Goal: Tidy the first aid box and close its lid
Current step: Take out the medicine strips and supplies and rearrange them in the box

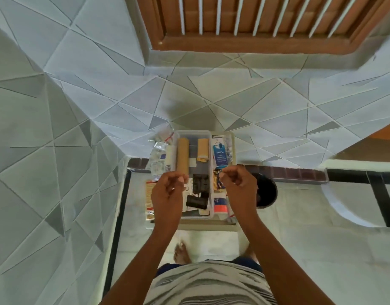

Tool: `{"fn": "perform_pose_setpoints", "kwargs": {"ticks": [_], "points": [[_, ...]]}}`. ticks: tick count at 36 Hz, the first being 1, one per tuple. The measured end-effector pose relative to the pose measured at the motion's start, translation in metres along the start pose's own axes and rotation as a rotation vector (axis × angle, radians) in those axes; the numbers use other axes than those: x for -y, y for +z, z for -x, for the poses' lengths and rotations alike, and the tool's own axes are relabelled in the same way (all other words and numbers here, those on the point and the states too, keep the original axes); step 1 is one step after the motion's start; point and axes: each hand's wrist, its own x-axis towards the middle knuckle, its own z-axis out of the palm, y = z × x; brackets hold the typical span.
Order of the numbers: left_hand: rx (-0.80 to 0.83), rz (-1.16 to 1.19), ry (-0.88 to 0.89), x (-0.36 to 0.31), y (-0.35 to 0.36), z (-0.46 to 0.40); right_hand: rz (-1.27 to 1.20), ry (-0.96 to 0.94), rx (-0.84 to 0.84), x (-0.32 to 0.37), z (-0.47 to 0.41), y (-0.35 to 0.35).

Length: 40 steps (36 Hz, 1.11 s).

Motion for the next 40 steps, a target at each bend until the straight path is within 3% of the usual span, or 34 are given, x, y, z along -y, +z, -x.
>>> {"fn": "perform_pose_setpoints", "kwargs": {"ticks": [10,16,20,24,28,40], "points": [[0.022,-0.362,0.091,0.051,-0.039,-0.086,0.162,0.068,-0.128,-0.009,-0.015,0.038],[0.321,-0.64,0.17,0.08,-0.041,-0.142,0.264,0.09,-0.146,-0.021,-0.043,0.046],[0.512,-0.814,0.13,0.083,-0.039,-0.166,0.307,0.113,-0.126,-0.028,-0.058,0.046],[0.582,-0.877,0.16,0.089,-0.038,-0.18,0.34,0.134,-0.102,-0.032,-0.072,0.047],[0.553,-0.821,0.183,0.099,-0.039,-0.188,0.365,0.151,-0.09,-0.04,-0.082,0.047],[0.395,-0.487,-0.004,0.082,-0.059,-0.184,0.382,0.19,-0.001,-0.052,-0.09,0.05]]}}
